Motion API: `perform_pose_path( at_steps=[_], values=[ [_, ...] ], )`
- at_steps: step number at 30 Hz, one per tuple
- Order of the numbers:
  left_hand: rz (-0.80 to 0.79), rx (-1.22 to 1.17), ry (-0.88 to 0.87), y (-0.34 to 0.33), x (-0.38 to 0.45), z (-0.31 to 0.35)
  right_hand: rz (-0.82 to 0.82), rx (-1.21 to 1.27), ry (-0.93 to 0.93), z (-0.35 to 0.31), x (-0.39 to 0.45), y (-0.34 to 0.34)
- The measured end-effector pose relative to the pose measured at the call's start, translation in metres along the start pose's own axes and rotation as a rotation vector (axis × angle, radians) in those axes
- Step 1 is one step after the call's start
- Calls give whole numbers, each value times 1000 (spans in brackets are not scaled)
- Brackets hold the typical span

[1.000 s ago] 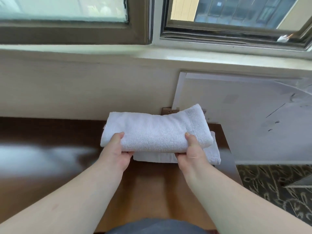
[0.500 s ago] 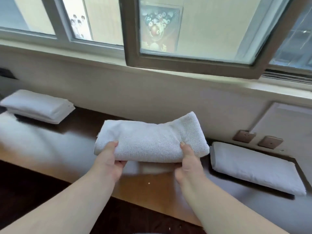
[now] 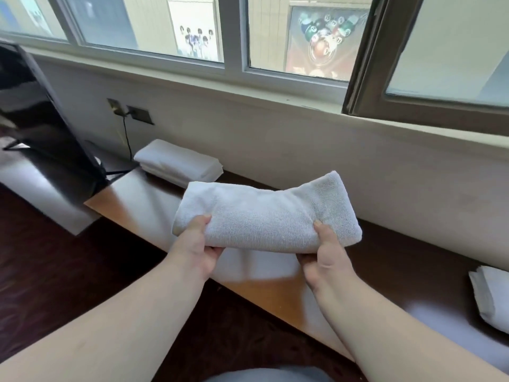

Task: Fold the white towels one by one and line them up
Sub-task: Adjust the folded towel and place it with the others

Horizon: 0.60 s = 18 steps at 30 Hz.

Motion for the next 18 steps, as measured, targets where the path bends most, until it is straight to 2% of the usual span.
perform_pose_path(
  at_steps=[7, 18],
  values=[
    [-14, -5, -36, -14, 86, 55, -76, 26, 0, 31, 62, -81],
    [-76, -34, -29, -73, 226, 157, -117, 27, -22, 45, 156, -239]
  ],
)
Point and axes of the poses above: each hand's wrist, its own x-axis towards the middle knuckle, its own y-axis out of the back of the hand, z = x × y, the point moved 7 cm from there along x, towards the middle knuckle, and after that the axes turned 11 degrees about -x, right-handed, at the moved point
